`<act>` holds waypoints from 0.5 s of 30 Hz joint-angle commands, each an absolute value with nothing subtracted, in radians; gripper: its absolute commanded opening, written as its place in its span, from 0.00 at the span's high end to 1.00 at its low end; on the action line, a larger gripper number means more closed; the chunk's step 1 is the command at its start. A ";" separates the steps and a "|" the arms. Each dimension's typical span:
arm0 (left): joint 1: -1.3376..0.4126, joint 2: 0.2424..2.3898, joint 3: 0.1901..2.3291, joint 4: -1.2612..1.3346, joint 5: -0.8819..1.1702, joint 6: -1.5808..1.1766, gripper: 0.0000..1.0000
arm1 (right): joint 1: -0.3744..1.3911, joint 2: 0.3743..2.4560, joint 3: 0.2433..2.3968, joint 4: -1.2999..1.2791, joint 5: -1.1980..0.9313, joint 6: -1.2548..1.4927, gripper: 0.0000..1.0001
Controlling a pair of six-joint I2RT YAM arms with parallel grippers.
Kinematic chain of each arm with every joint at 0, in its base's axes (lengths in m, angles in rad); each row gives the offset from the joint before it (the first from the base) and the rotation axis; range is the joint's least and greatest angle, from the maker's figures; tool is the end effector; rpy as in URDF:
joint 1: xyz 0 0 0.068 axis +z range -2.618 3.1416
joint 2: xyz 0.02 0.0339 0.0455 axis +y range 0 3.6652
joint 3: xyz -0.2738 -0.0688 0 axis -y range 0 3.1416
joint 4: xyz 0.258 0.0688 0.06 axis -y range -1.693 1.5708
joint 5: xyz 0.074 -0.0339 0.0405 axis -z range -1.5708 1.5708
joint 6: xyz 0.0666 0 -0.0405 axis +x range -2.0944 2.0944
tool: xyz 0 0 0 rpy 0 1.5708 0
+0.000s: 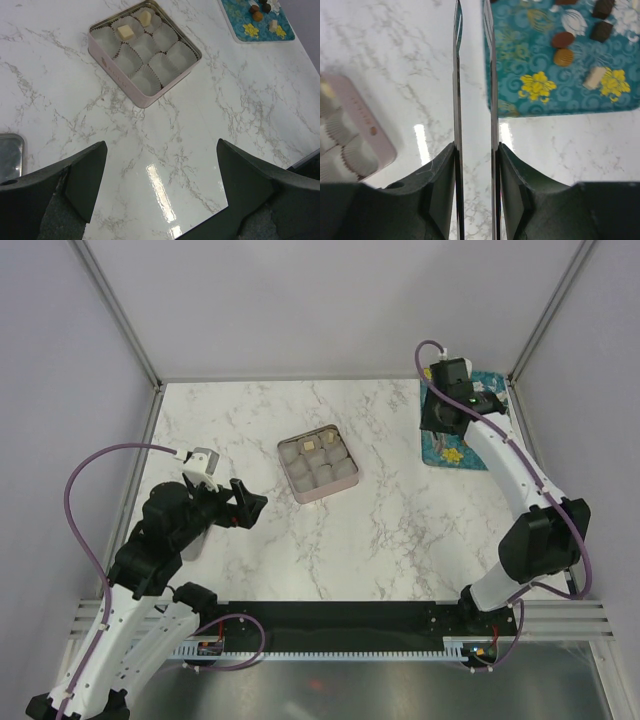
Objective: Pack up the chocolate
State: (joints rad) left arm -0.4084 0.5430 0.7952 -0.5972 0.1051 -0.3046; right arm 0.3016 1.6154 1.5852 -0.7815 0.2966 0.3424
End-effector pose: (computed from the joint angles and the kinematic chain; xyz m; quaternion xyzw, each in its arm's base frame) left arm 0.1371 -0.0669 0.3300 0.0726 0.8142 -0.2407 0.5233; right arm 0.3750 0.0963 0.3393 0.0735 0.9173 -0.0142 0.3910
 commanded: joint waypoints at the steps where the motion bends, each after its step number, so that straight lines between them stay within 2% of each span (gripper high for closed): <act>1: -0.411 0.546 0.802 -0.584 0.100 -0.273 0.01 | 0.203 1.545 1.513 -0.810 0.305 0.333 0.54; 6: -0.411 0.552 0.802 -0.587 0.103 -0.273 0.01 | 0.078 1.526 1.401 -0.770 0.253 0.328 0.50; 15: -0.411 0.549 0.801 -0.588 0.100 -0.273 0.01 | -0.026 1.577 1.338 -0.698 0.186 0.316 0.47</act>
